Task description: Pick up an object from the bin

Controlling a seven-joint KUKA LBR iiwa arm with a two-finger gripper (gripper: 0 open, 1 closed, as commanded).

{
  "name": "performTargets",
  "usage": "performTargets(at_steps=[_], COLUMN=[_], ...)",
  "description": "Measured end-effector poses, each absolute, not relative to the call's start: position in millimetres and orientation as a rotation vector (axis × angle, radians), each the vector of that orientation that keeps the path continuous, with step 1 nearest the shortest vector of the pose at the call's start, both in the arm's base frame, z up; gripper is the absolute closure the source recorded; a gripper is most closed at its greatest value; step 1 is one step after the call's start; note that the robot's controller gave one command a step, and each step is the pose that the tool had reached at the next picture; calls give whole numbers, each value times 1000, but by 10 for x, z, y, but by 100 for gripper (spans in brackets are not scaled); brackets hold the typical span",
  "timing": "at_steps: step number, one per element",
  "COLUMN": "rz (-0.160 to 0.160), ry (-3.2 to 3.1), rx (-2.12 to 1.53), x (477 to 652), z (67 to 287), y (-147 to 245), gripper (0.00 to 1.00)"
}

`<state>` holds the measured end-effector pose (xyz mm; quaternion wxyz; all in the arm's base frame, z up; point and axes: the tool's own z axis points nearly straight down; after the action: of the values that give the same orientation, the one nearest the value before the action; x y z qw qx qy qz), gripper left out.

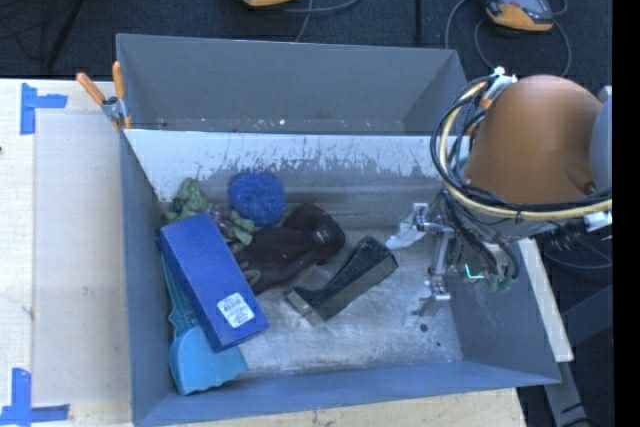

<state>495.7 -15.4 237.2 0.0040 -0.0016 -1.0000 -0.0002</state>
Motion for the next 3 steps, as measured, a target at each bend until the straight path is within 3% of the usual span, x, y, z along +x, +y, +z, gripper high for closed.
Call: performTargets(at_steps=[1, 2, 3], rz=[-1, -1, -1], ry=[-3140, -3146, -3130], rx=[-5, -96, -169], x=[4970, 5129, 5107], z=[2400, 1992, 1696], y=[-154, -204, -195], gripper=[0, 0, 0])
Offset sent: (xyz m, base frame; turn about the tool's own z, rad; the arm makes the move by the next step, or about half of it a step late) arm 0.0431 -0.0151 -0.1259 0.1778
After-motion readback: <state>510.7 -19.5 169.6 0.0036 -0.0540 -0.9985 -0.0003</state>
